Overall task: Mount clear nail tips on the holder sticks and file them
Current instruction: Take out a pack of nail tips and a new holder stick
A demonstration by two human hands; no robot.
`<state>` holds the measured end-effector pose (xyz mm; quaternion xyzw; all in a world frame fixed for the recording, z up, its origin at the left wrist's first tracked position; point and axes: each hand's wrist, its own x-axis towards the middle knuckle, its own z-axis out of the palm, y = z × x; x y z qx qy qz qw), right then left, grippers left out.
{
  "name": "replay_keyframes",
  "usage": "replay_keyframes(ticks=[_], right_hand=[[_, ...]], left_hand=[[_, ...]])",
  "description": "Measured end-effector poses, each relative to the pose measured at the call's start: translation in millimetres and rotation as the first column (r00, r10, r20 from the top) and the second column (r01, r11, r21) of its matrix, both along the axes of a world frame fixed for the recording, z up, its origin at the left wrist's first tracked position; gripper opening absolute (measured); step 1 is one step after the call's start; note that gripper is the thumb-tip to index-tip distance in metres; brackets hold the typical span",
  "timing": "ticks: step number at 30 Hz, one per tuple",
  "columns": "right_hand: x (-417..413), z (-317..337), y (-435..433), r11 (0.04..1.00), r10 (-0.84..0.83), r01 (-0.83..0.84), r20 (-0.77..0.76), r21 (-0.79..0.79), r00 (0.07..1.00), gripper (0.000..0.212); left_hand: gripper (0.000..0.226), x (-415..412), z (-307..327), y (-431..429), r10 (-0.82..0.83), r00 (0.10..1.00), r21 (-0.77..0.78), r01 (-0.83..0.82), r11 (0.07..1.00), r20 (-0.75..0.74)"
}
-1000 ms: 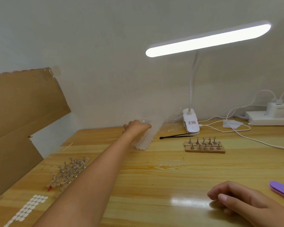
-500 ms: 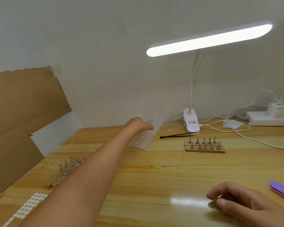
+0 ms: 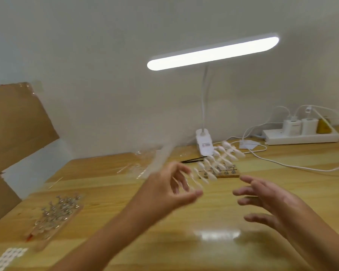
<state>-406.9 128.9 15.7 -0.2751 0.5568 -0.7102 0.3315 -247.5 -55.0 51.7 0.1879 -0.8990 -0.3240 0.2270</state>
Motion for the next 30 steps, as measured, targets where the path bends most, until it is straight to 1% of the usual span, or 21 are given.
replay_keyframes(ticks=[1,3,5,6,8,9,10,12,15,17,18,19,21,23,25,26,28,30], right_hand=[[1.9,3.2,3.3,0.999,-0.008,0.007,-0.022,-0.032,1.0,0.041],[4.6,7.6,9.4,0.998,-0.023,0.017,-0.114,-0.055,0.993,0.031],[5.4,10.0,12.1,0.999,-0.024,0.017,-0.169,-0.045,0.985,0.023],[4.9,10.2,11.9,0.999,-0.013,0.008,-0.173,-0.032,0.985,0.022],[4.2,8.7,10.3,1.0,0.028,-0.027,-0.144,0.006,0.989,0.021],[4.5,7.7,9.6,0.998,0.057,-0.054,-0.125,0.023,0.991,0.022],[5.0,6.2,8.9,0.996,0.087,-0.083,-0.117,0.038,0.989,0.022],[7.5,2.9,7.0,0.99,0.135,-0.126,-0.144,0.07,0.98,0.023],[11.5,-1.7,5.2,0.984,0.16,-0.142,-0.198,0.106,0.967,0.029],[12.8,-4.6,5.1,0.984,0.161,-0.13,-0.293,0.12,0.942,0.025],[12.8,-5.7,5.7,0.987,0.142,-0.102,-0.388,0.122,0.911,0.023],[12.2,-6.6,6.4,0.992,0.112,-0.067,-0.501,0.107,0.858,0.022],[10.9,-6.9,8.1,0.999,0.035,-0.026,-0.701,0.023,0.712,0.02],[8.7,-7.5,9.9,0.999,-0.037,-0.011,-0.834,-0.051,0.55,0.018],[7.4,-7.6,12.0,0.996,-0.081,0.006,-0.916,-0.086,0.392,0.024],[7.3,-7.1,12.7,0.996,-0.091,0.011,-0.938,-0.093,0.334,0.026],[8.0,-5.7,13.5,0.994,-0.108,0.013,-0.962,-0.109,0.252,0.025],[8.6,-5.5,13.0,0.993,-0.12,0.012,-0.97,-0.12,0.211,0.023]], left_hand=[[0.044,1.0,-7.4,19.6,-0.064,0.998,0.128,0.063,0.99,0.008],[0.046,0.9,-23.4,49.1,-0.163,0.986,0.367,0.145,0.919,0.018],[0.046,-1.6,-34.3,66.3,-0.232,0.973,0.553,0.187,0.812,0.011],[0.047,-3.3,-37.2,71.6,-0.257,0.966,0.641,0.197,0.742,0.0],[0.041,-6.2,-40.6,78.2,-0.277,0.96,0.79,0.203,0.578,-0.044],[0.034,-7.3,-41.1,80.6,-0.277,0.959,0.829,0.208,0.519,-0.068],[0.026,-7.9,-41.6,82.8,-0.273,0.958,0.844,0.214,0.492,-0.084],[0.02,-8.3,-43.1,85.7,-0.251,0.963,0.838,0.213,0.502,-0.095],[0.023,-7.3,-47.0,85.7,-0.177,0.98,0.816,0.174,0.551,-0.089],[0.024,-5.5,-48.5,85.6,-0.144,0.986,0.797,0.153,0.584,-0.084],[0.024,-4.9,-48.9,85.8,-0.134,0.987,0.794,0.149,0.589,-0.085],[0.025,-4.6,-48.8,86.3,-0.128,0.988,0.798,0.148,0.584,-0.089],[0.023,-4.4,-46.8,87.9,-0.128,0.986,0.82,0.157,0.55,-0.104],[0.022,-4.2,-44.8,89.3,-0.134,0.983,0.837,0.174,0.518,-0.121],[0.022,-3.5,-43.9,89.9,-0.136,0.982,0.838,0.185,0.514,-0.133],[0.022,-2.9,-44.0,89.6,-0.139,0.98,0.834,0.192,0.517,-0.139],[0.023,-1.8,-44.6,89.0,-0.145,0.978,0.827,0.203,0.525,-0.149],[0.023,-1.1,-45.4,88.2,-0.138,0.979,0.823,0.203,0.53,-0.152]])
